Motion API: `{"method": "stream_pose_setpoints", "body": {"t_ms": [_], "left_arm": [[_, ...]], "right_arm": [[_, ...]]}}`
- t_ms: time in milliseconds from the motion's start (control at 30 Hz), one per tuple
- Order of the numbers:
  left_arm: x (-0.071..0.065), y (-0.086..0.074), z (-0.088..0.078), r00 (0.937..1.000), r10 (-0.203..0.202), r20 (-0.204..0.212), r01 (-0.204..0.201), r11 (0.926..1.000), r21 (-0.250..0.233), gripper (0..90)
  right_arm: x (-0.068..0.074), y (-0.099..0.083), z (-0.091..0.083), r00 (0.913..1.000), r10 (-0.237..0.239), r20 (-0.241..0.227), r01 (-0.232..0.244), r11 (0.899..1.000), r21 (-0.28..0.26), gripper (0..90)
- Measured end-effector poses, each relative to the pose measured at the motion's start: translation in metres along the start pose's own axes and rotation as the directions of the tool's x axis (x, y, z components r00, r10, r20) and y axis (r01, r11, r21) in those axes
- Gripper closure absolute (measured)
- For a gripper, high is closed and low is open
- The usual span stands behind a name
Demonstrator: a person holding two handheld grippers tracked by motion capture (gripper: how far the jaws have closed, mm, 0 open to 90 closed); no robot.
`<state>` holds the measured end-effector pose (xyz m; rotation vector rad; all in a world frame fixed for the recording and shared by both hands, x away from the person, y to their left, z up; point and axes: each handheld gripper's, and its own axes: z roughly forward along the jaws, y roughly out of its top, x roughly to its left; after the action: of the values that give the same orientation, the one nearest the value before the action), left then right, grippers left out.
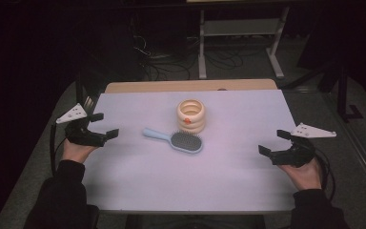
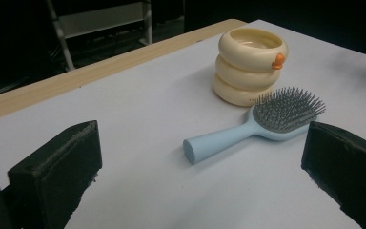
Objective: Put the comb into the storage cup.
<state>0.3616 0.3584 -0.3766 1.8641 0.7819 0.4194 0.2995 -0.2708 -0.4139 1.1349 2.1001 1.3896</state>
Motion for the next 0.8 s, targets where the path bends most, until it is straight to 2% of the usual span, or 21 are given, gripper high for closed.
{"method": "stream_pose_setpoints", "body": {"t_ms": [800], "left_arm": [[-0.001,0.041,0.029,0.9974,0.043,0.058,-0.048,0.9953,0.084,0.0]], "right_arm": [[0.002,0.000,0.001,1.0000,-0.005,-0.006,0.005,1.000,0.009,0.0]]}}
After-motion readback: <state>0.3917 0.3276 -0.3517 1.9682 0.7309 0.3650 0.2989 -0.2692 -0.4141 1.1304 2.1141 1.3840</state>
